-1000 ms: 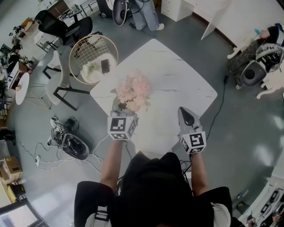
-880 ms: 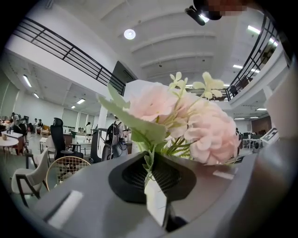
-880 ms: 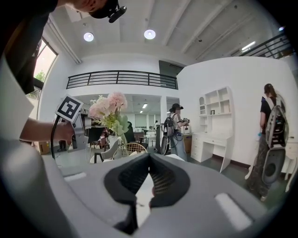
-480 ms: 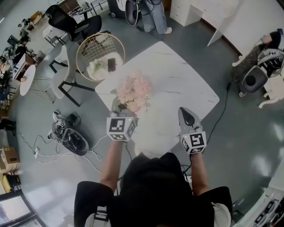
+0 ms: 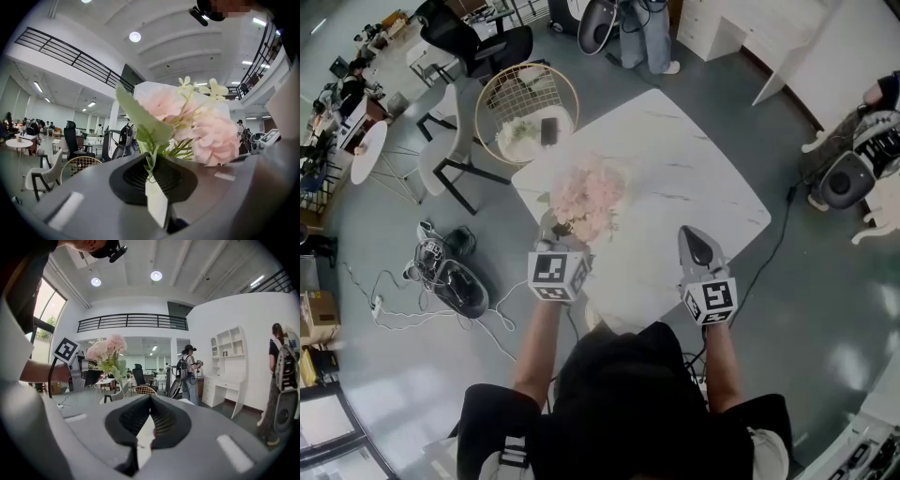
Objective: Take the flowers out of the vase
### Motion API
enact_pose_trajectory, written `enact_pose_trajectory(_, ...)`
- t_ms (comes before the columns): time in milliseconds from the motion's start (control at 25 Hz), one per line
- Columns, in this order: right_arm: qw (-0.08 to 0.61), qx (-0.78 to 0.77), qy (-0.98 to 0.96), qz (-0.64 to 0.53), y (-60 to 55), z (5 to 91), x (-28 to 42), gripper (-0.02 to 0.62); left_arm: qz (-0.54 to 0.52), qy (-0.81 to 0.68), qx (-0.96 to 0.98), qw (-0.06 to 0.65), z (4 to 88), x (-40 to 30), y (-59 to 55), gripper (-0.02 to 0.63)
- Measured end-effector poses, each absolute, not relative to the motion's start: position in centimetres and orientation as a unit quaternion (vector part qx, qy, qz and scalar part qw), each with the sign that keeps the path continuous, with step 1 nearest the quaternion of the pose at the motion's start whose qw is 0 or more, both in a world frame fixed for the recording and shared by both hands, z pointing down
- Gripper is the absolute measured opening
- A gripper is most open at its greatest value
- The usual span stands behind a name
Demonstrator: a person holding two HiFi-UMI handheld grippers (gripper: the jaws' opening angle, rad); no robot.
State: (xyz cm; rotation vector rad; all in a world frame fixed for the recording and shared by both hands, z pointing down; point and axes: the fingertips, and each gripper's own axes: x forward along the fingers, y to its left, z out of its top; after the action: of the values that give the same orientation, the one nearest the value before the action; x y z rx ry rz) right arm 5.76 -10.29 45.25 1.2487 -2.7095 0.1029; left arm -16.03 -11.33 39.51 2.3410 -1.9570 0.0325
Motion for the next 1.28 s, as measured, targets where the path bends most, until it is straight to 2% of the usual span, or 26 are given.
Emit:
enact_pose_trajectory(680, 0.076, 0.379, -0.922, 0.033, -9.1, 45.1, 1.9, 0.003, 0.040, -0.655, 0.750, 0.088, 44.1, -17.0, -6.4, 0.021)
enact_pose_trajectory(1280, 0.079, 0.371, -0.924, 0.049, -7.9, 46.1, 1.2, 0.003, 0.064, -0.644, 0.753, 0.119, 48.5, -16.1, -3.2, 0.022)
